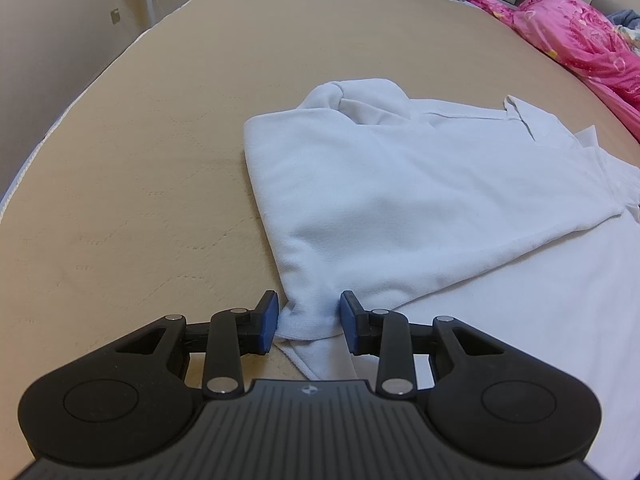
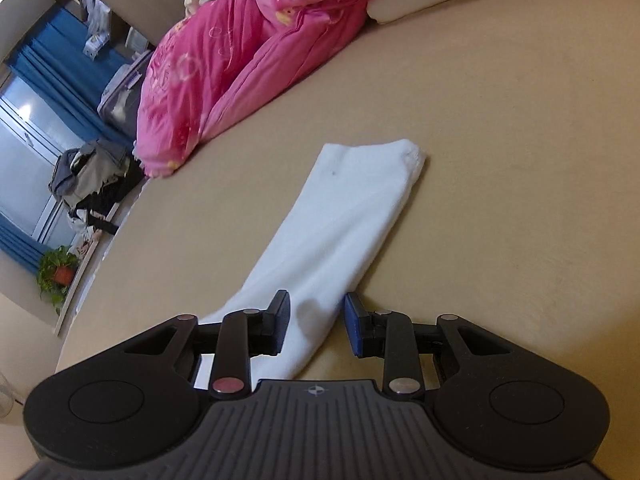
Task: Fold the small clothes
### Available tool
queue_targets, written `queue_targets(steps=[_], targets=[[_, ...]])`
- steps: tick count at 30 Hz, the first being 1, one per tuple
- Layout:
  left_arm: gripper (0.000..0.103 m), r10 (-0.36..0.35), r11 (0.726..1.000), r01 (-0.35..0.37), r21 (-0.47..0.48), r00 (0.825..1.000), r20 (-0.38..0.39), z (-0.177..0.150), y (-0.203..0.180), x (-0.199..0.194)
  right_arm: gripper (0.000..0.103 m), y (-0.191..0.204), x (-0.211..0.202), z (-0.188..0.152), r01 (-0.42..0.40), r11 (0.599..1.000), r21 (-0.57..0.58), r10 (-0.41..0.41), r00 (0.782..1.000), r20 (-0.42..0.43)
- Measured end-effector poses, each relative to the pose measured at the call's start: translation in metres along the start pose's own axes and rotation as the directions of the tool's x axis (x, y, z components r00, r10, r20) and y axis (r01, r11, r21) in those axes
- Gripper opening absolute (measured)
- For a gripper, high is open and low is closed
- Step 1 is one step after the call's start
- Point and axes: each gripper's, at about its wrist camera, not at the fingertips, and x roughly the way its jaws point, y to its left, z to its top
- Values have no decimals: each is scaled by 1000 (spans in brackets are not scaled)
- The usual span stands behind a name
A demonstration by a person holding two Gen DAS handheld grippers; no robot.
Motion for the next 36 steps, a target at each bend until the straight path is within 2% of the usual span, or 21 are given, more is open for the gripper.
queue_targets(steps=[1,2,4,6,8,10,11,12,13,15,16,18,19,22,23,25,28,30,33,34,36], targets=[[37,-2,1000,2,-2,1000,0,0,1,0,7,0,-1,3,12,1000,-12,-12,1000,9],[37,-4,1000,4,-3,1000,0,0,1,0,4,4,-1,1,18,1000,-23,-17,1000,13],[37,-4,1000,4,-2,1000,0,0,1,0,4,12,-8,-3,37,996,-76,-34,998,49],[37,-2,1000,2,1,1000,-1,0,1,0,3,37,-18,-10,94,974,-207,-72,991,115],[37,-2,1000,2,1,1000,-5,0,1,-1,3,73,-32,-22,68,950,-306,-19,987,161],[37,-4,1000,4,-3,1000,-8,1,2,-2,3,126,-51,-44,8,890,-456,89,977,191],[37,-4,1000,4,-4,1000,-8,1,2,-2,3,152,-64,-62,-45,843,-536,168,969,183],[37,-4,1000,4,-4,1000,-9,1,2,-2,3,178,-77,-84,-111,778,-619,258,954,154],[37,-5,1000,5,-6,1000,-9,1,2,-2,3,207,-96,-117,-189,672,-716,365,926,98],[37,-5,1000,5,-7,1000,-9,1,2,-3,3,243,-126,-176,-325,489,-809,496,867,-48],[37,-6,1000,6,-7,1000,-10,1,2,-3,4,258,-142,-211,-429,387,-816,538,824,-178],[37,-9,1000,9,-14,1000,-12,2,3,-3,4,273,-158,-265,-581,236,-779,521,752,-403],[39,-11,1000,11,-20,1000,-14,2,4,-4,4,275,-166,-296,-644,161,-748,470,716,-516],[40,-22,999,21,-36,1000,-20,4,7,-6,4,266,-182,-349,-724,21,-689,313,659,-684],[41,-25,999,24,-41,1000,-18,5,8,-8,5,260,-187,-357,-727,-12,-687,257,661,-705],[40,-27,999,27,-45,1000,12,7,10,-16,12,252,-195,-356,-704,-26,-710,180,695,-696],[40,-25,998,29,-49,996,83,11,11,-31,17,242,-215,-337,-650,-11,-760,152,750,-643],[40,-44,995,56,-82,989,145,14,13,-41,25,237,-224,-313,-628,42,-777,170,771,-614],[29,-139,976,173,-130,962,235,17,11,-52,33,218,-230,-287,-611,154,-777,214,788,-577],[25,-180,967,218,-131,951,253,20,6,-53,33,212,-228,-283,-600,195,-776,229,797,-559],[25,-249,949,288,-126,933,261,23,-2,-47,33,204,-219,-276,-578,280,-766,224,816,-533]])
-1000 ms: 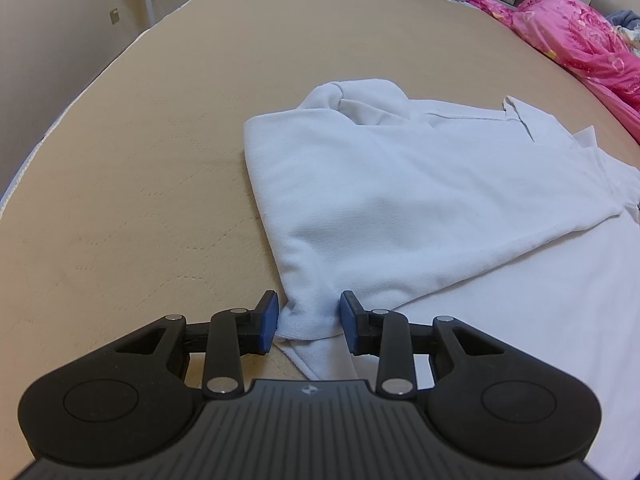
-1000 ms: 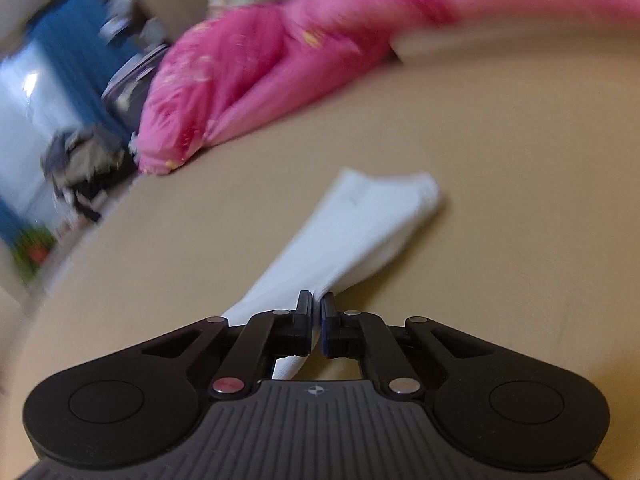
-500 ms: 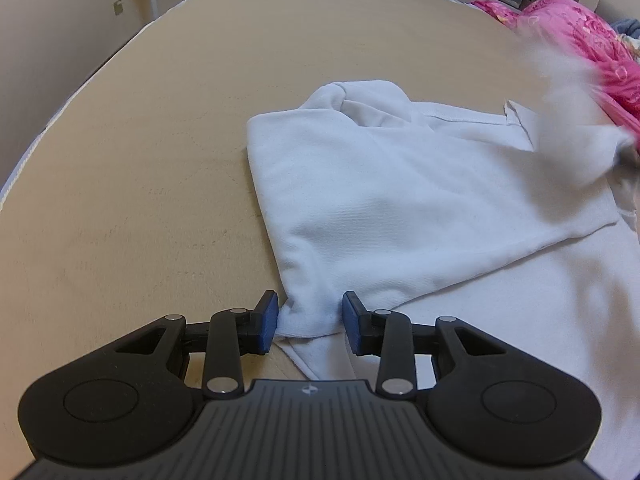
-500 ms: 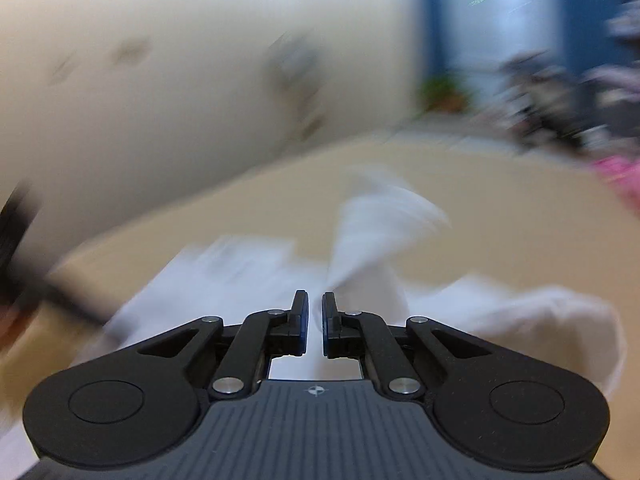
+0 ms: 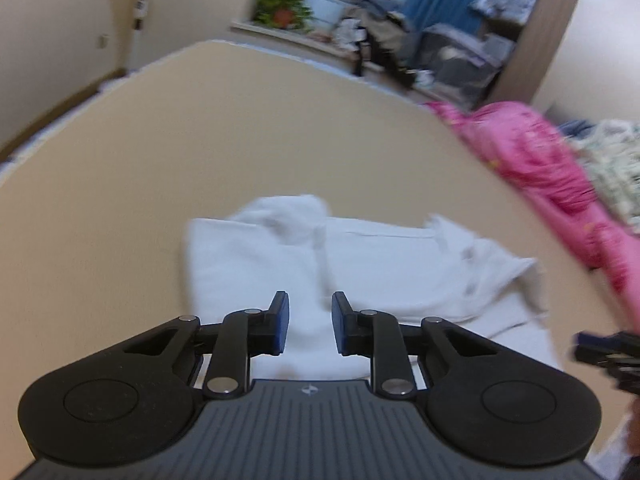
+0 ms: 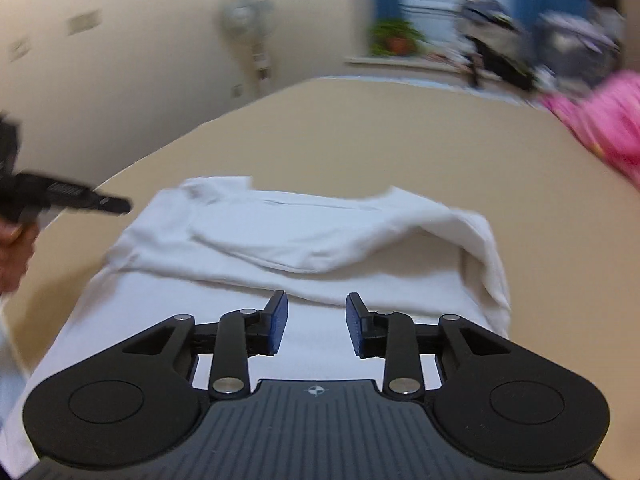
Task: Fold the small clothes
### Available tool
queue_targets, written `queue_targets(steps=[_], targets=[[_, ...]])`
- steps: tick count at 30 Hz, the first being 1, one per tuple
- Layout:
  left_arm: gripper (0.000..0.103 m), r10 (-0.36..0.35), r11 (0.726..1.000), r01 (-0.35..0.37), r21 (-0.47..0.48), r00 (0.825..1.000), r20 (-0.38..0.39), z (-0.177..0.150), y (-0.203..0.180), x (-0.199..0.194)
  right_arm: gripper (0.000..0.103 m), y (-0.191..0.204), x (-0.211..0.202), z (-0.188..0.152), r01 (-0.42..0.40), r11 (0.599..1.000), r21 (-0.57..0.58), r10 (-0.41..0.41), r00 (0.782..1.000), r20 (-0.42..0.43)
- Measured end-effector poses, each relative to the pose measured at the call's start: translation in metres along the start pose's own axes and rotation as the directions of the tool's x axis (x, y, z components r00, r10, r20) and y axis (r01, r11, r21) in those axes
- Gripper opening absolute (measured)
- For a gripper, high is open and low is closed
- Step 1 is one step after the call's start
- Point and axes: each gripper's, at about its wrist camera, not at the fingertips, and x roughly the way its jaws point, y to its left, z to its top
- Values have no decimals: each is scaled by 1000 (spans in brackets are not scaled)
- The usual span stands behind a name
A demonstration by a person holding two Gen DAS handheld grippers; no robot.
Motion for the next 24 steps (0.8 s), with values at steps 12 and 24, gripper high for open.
queue_targets(steps=[12,24], targets=[[27,-66,976,60,-209,998,-18,-2,13,90,33,-33,50,-6,54,991,124,-55,998,5],[6,-22,999,25,-20,993,117,15,-6,24,44,-87,61,3,-30,907,419,-3,997,77]])
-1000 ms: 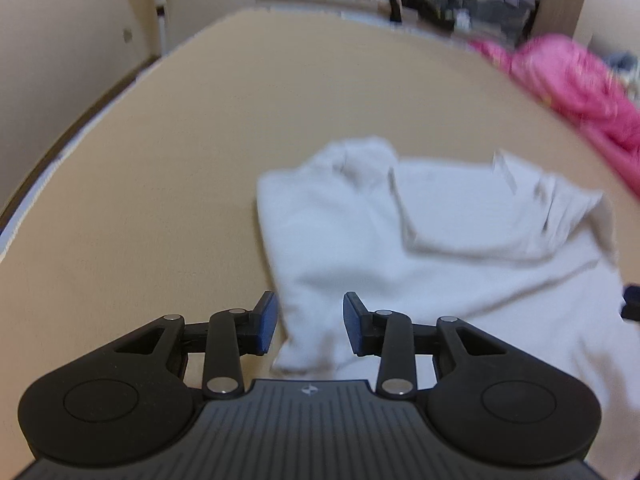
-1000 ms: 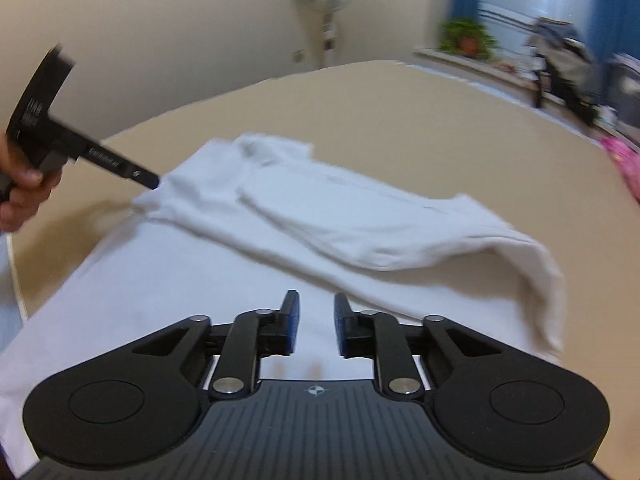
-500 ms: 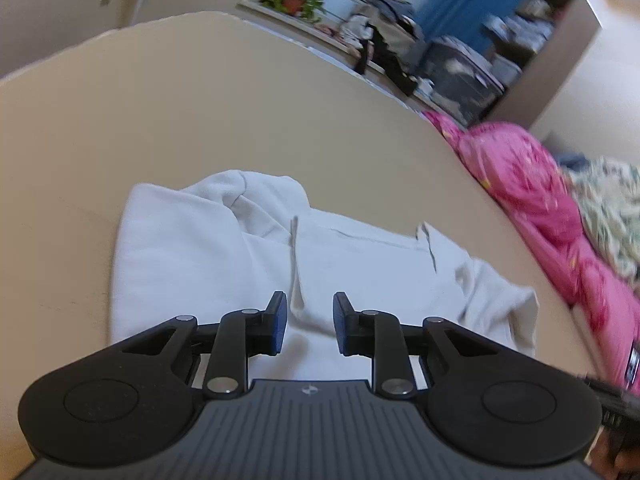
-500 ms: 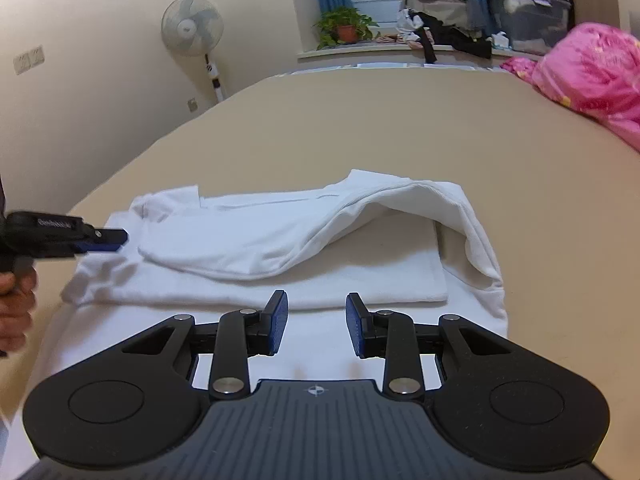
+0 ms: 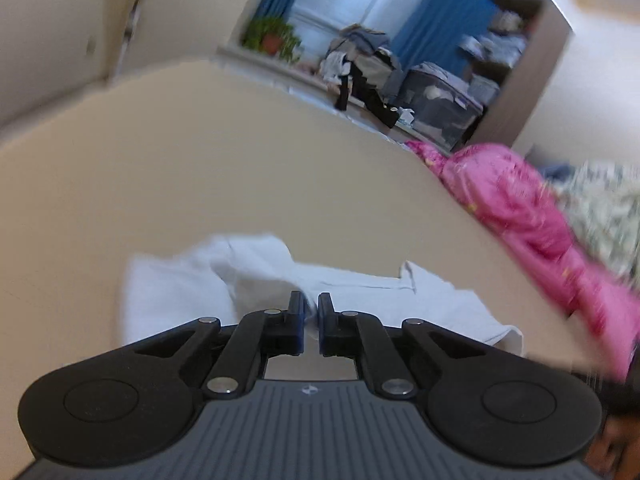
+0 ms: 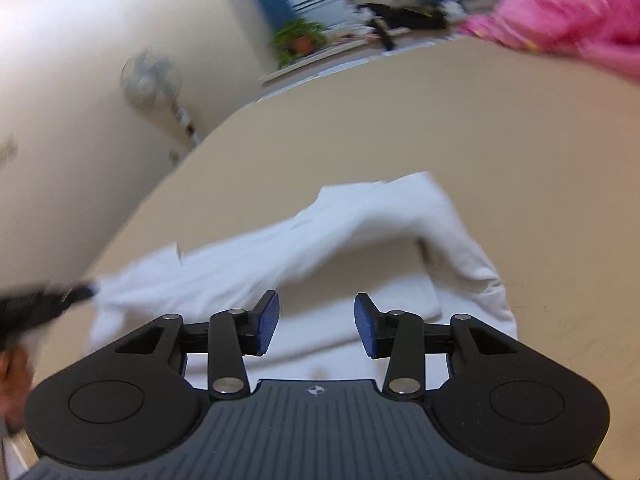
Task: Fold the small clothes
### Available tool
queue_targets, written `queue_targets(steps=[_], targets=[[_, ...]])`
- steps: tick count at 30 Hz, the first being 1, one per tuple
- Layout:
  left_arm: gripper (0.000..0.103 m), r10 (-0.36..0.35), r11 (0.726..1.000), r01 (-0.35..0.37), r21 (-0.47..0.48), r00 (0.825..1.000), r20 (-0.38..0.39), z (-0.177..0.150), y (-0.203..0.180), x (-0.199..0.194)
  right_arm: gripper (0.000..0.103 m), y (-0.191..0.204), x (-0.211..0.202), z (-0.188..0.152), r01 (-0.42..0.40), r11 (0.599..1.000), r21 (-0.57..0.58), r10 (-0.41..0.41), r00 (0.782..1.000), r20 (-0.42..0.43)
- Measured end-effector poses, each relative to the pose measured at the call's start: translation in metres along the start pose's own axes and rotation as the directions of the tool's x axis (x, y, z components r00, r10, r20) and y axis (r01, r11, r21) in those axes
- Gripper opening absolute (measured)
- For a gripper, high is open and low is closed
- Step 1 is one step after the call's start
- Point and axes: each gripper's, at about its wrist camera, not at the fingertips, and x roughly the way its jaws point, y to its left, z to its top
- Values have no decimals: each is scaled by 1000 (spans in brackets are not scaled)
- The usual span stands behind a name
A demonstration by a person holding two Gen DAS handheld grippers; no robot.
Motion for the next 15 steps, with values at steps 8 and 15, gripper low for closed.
queue_targets(steps=[8,15], targets=[[16,199,979,-202,2,960,-198,-4,21,-46,47,-61,34,5,2,934,357,18,998,-52],[33,170,959,-202,-197,971,-171,-18,58,-38,0,-71,26,12,106,903,417,-94,994,-49]])
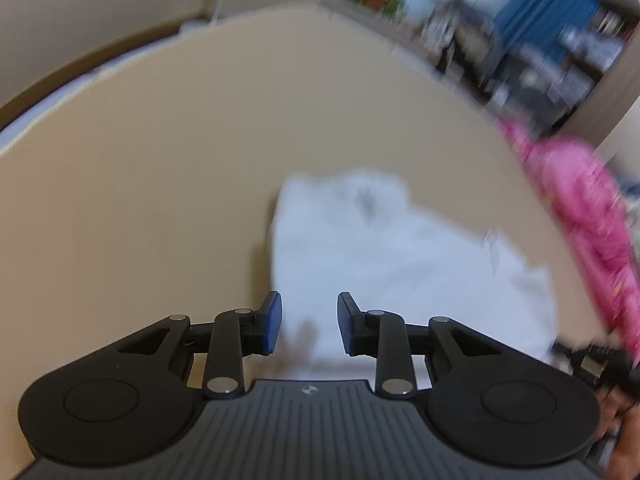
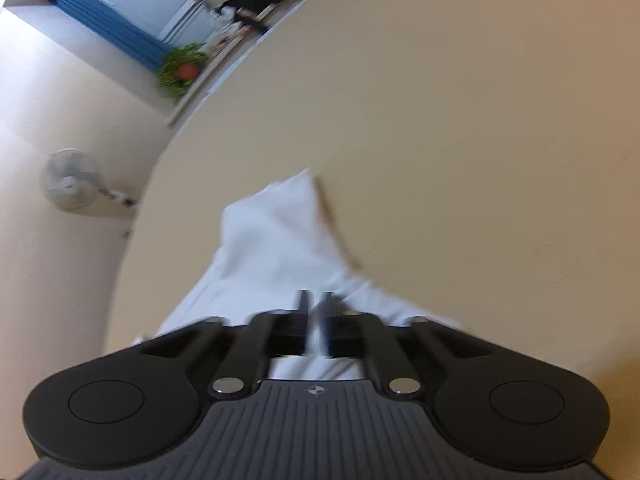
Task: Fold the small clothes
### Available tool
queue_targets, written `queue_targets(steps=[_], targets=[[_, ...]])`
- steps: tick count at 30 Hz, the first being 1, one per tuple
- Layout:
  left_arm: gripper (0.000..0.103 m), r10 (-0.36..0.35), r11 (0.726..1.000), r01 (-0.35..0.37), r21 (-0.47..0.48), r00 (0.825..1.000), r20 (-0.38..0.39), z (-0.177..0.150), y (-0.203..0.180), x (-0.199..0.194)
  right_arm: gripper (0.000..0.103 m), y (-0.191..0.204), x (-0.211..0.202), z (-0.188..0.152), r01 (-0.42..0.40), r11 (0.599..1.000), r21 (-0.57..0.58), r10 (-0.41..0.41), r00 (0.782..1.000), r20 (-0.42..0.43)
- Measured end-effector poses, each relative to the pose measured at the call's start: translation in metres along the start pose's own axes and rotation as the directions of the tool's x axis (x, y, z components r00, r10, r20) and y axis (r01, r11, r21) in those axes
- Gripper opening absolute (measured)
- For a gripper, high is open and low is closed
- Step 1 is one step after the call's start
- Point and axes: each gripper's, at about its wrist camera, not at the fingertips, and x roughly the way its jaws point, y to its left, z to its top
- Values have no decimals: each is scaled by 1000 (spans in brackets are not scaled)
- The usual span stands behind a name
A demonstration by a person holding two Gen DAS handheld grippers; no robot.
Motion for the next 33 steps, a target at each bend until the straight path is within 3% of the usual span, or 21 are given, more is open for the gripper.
queue_targets(steps=[2,4,6,8,9,12,18,20,21,22,24,28,29,32,33], targets=[[33,27,999,-28,26,999,31,7,0,3,0,4,-4,4,80,995,-55,-79,997,19],[33,10,1000,-10,-27,1000,-8,8,8,15,0,4,-7,7,153,984,-86,-148,987,62],[33,-4,1000,2,-28,998,-63,4,8,30,4,2,-8,11,132,987,-94,-125,989,83],[32,94,991,-76,112,982,-163,-6,-2,52,4,5,-5,14,78,989,-123,-68,994,80],[32,120,984,-94,150,978,-172,-9,-4,58,5,9,-4,15,52,988,-145,-41,996,78],[32,122,982,-96,162,980,-158,-6,-10,55,24,26,7,28,0,977,-212,17,996,82],[32,126,977,-93,192,978,-165,-9,-11,61,32,42,76,67,12,984,-180,-15,1000,-13],[32,114,980,-83,178,978,-174,-9,-9,62,30,49,101,72,34,980,-197,-48,996,-70],[32,109,982,-79,172,978,-178,-10,-8,61,0,49,106,74,52,979,-199,-69,994,-79],[32,104,983,-74,165,978,-182,-10,-7,62,0,51,110,78,54,978,-200,-70,995,-75],[32,99,985,-69,161,977,-187,-8,-5,60,0,55,104,88,97,967,-237,-96,995,15],[32,94,985,-63,159,976,-198,-7,-5,58,0,46,88,108,231,948,-219,-200,968,153],[32,92,986,-61,156,975,-201,-6,-5,58,0,48,83,106,208,945,-251,-171,972,161],[32,92,986,-60,154,974,-207,-6,-6,58,19,56,83,93,57,942,-330,-48,998,34],[32,94,986,-62,157,974,-206,-7,-7,58,37,59,87,89,39,938,-344,-45,999,-8]])
